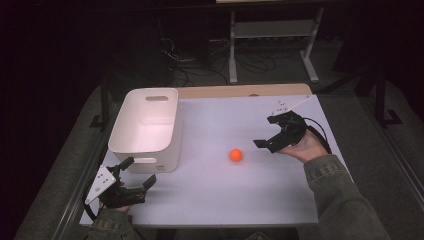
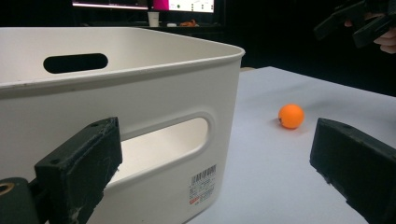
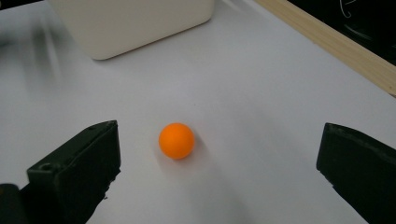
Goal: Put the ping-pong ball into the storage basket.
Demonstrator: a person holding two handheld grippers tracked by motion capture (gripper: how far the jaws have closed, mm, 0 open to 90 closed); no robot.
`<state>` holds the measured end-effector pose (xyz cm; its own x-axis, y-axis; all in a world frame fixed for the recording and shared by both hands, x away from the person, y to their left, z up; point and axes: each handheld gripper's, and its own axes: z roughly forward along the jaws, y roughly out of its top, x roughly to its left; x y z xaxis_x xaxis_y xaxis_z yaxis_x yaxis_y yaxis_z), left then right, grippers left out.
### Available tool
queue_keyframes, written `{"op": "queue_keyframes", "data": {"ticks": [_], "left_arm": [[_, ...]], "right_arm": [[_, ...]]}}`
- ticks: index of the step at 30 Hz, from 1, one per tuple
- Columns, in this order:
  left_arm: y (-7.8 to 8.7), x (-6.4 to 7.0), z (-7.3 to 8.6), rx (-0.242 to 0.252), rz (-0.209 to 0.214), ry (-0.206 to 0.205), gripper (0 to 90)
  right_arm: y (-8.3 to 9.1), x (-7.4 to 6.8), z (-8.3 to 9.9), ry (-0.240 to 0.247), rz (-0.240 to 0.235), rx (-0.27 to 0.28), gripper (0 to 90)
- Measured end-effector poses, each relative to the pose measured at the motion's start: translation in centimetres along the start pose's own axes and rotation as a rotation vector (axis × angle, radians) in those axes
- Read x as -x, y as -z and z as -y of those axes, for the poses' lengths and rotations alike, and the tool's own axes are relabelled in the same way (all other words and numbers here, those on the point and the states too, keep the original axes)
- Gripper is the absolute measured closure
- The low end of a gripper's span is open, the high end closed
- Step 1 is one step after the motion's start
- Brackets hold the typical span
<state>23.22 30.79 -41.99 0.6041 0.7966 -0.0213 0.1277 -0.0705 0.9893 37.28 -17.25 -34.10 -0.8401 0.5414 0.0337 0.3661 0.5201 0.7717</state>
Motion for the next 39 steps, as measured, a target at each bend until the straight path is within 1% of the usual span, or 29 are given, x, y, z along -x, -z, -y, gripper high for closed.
{"op": "queue_keyframes", "data": {"ticks": [16,32,39], "left_arm": [[0.0,0.0,0.0,0.003,0.002,0.003,1.7],[0.0,0.0,0.0,0.004,0.002,0.002,1.7],[0.0,0.0,0.0,0.004,-0.003,0.001,1.7]], "right_arm": [[-1.7,-0.3,-0.9,0.018,-0.036,-0.032,0.0],[-2.9,-0.5,-1.7,0.039,-0.061,-0.061,0.0],[-3.5,-0.4,-1.9,0.045,-0.07,-0.083,0.0]]}}
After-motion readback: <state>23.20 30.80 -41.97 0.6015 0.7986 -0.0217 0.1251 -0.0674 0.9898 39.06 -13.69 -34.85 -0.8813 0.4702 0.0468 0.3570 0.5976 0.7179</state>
